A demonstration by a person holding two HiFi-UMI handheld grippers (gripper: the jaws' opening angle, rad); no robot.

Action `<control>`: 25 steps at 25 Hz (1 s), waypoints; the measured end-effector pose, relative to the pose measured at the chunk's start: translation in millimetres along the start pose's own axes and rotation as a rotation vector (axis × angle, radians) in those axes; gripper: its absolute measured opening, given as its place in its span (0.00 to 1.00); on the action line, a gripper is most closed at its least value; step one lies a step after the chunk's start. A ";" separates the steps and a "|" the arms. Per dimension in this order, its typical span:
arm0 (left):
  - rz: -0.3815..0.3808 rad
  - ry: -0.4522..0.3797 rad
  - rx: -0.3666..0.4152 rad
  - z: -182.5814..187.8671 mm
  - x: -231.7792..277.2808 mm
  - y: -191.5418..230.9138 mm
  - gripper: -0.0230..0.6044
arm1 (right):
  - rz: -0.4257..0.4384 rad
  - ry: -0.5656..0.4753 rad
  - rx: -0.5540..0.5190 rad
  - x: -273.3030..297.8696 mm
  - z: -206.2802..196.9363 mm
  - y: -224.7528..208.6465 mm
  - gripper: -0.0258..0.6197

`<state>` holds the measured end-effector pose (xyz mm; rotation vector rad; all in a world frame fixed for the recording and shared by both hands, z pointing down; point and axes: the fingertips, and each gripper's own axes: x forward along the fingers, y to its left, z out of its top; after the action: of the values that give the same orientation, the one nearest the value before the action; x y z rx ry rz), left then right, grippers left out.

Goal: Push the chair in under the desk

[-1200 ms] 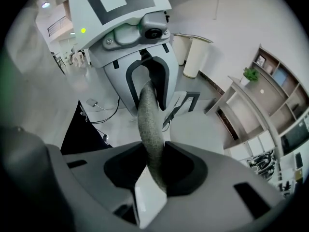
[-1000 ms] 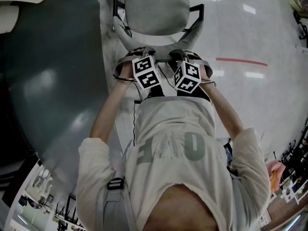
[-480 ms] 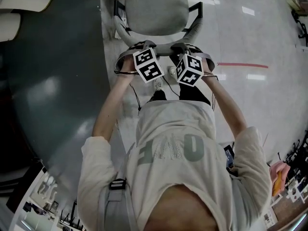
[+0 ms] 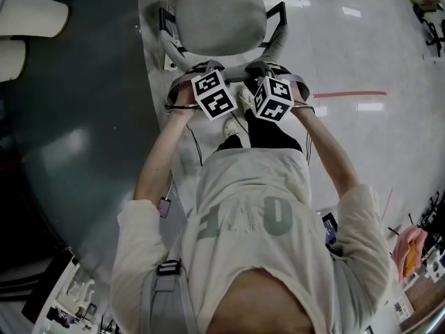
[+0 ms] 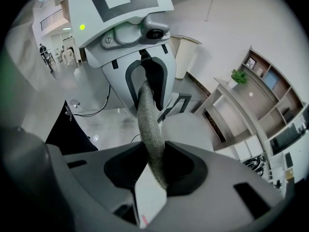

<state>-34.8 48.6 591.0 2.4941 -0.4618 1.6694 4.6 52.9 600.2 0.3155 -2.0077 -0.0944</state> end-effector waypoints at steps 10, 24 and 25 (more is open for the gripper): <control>0.055 0.025 -0.048 26.2 32.5 68.9 0.32 | -0.016 0.010 -0.021 27.5 -14.4 -76.1 0.21; 0.093 0.047 -0.133 66.9 50.8 186.2 0.32 | 0.016 -0.031 -0.091 50.3 -6.7 -204.3 0.22; 0.093 0.049 -0.133 69.1 50.4 193.5 0.32 | 0.016 -0.036 -0.092 50.6 -4.6 -211.7 0.22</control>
<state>-15.3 -162.1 594.5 2.3656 -0.6696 1.6681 25.9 -163.8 603.0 0.2406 -2.0339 -0.1833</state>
